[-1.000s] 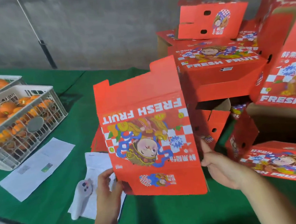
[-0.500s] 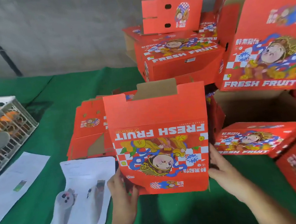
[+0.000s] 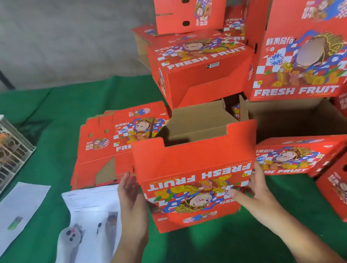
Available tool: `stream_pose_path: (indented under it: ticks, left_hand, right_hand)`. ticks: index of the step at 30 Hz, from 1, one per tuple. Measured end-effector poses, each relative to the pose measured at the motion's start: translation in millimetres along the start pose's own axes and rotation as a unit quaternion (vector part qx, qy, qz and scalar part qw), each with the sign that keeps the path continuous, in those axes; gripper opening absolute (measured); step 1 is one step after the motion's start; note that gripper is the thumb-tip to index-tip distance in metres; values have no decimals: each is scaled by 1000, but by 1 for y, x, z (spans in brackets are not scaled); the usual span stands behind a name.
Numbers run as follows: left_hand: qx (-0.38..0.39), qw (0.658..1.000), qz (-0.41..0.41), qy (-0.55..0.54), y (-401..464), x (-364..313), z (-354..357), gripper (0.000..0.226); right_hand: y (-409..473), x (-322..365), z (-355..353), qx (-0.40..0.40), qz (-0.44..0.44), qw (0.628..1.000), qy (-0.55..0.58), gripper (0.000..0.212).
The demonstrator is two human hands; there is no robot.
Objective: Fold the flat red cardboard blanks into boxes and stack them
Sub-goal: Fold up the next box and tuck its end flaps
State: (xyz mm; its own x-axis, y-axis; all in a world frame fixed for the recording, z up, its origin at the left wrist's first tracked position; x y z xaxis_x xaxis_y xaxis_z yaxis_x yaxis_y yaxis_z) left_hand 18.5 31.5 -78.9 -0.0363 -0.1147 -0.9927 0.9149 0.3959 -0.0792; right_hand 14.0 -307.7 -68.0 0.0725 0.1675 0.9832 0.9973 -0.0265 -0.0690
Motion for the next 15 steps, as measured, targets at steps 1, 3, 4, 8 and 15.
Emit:
stream_pose_path:
  ticks: [1, 3, 4, 8, 15]
  left_hand:
    - [-3, 1000, 25, -8, 2, -8, 0, 44]
    - [-6, 999, 20, -45, 0, -20, 6, 37]
    - [-23, 998, 16, -56, -1, -24, 6, 50]
    - [-35, 989, 114, 92, -8, -51, 8, 66]
    - [23, 973, 171, 152, -12, -69, 22, 40]
  right_hand:
    - [0, 7, 1, 4, -15, 1000, -16, 101]
    - [-1, 16, 5, 7, -43, 998, -44, 105]
    - [-1, 17, 6, 0, -55, 997, -55, 106]
    - [1, 22, 8, -24, -95, 994, -52, 105]
    - [21, 44, -16, -28, -112, 987, -110, 92]
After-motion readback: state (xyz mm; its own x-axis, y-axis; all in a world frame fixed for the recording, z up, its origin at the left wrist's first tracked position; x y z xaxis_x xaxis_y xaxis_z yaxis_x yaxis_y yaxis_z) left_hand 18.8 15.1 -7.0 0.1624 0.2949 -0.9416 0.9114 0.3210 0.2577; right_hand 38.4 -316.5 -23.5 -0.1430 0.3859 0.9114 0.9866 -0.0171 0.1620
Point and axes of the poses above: each hand's wrist, its own y-axis towards the middle knuckle, its own z-axis out of the palm, x = y × z, the point moved 7 cm from there along y, towards the middle knuckle, and after that the axes turned 2 degrees about z, right-handed, at the moved point
